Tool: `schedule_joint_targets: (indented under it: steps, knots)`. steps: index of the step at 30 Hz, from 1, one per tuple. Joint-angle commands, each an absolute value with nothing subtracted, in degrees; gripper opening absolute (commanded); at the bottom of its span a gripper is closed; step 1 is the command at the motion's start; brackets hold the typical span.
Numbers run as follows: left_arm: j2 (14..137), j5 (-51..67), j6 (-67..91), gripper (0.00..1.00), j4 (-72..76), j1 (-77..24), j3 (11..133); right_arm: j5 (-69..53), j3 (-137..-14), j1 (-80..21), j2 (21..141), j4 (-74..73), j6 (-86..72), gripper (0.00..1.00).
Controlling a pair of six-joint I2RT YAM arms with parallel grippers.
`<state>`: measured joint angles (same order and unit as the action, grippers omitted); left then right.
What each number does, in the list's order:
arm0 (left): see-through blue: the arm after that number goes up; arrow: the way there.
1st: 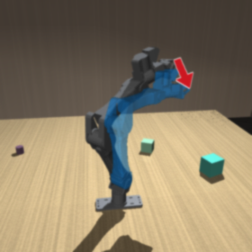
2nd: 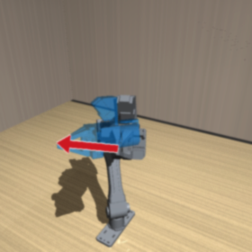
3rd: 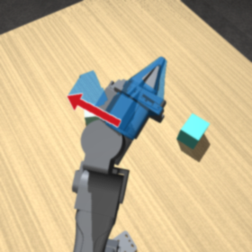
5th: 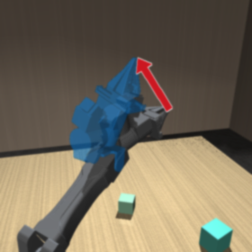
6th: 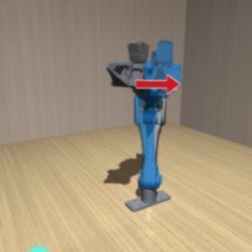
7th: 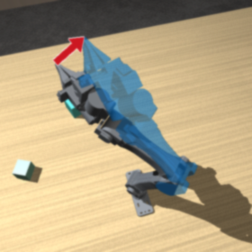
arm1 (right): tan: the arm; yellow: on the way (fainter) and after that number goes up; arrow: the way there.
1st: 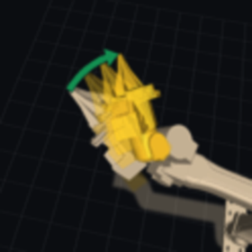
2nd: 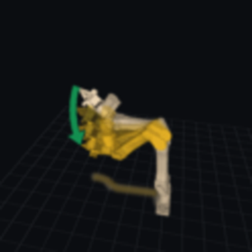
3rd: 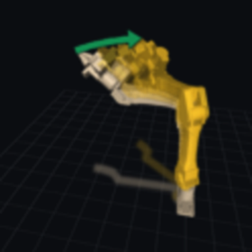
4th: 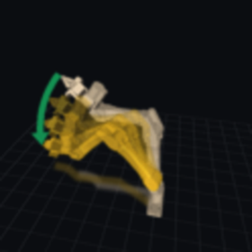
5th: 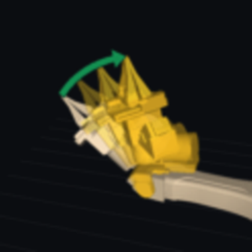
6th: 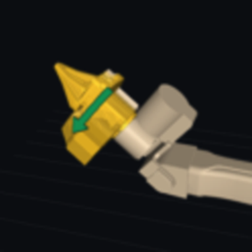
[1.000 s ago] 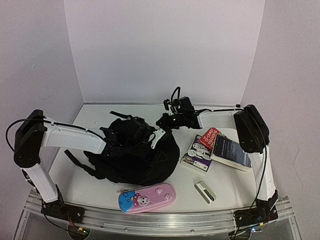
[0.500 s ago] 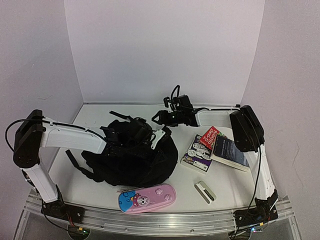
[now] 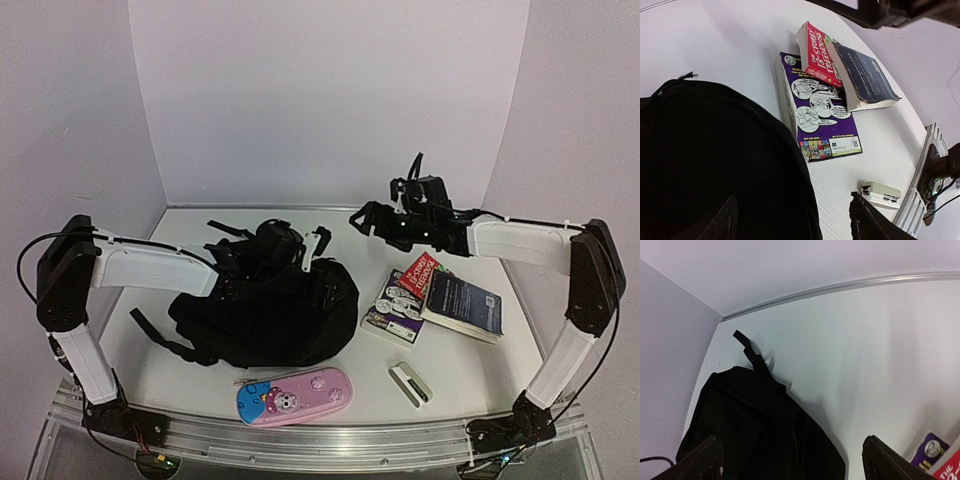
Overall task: Pack the student bag
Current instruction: Unzip the student bag at the center of the board.
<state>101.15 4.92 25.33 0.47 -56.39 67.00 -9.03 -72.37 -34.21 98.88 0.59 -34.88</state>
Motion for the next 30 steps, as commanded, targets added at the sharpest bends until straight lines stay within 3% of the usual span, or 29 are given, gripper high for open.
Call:
schedule_joint_targets:
  steps: [1,8,15,22,30]
  knots:
    - [94.3,3.8,28.6,0.8,-1.9,-55.4,64.4,-11.4,-65.3,-36.0,96.9,0.0,-40.8,0.9]
    - [91.9,5.4,31.7,0.82,-3.5,-55.2,60.8,-16.0,-58.8,-40.7,97.1,5.1,-45.1,0.75]
    - [93.0,8.1,32.1,0.82,-2.7,-55.2,59.9,-15.0,-57.2,-42.4,97.6,6.5,-47.0,0.35]
    - [97.4,14.3,30.0,0.82,-2.7,-55.4,63.2,-13.8,-55.5,-42.6,96.5,6.6,-47.8,0.09]
    - [102.5,16.3,27.2,0.78,-6.3,-56.1,67.9,-13.5,-55.0,-42.6,95.9,6.7,-48.1,0.0]
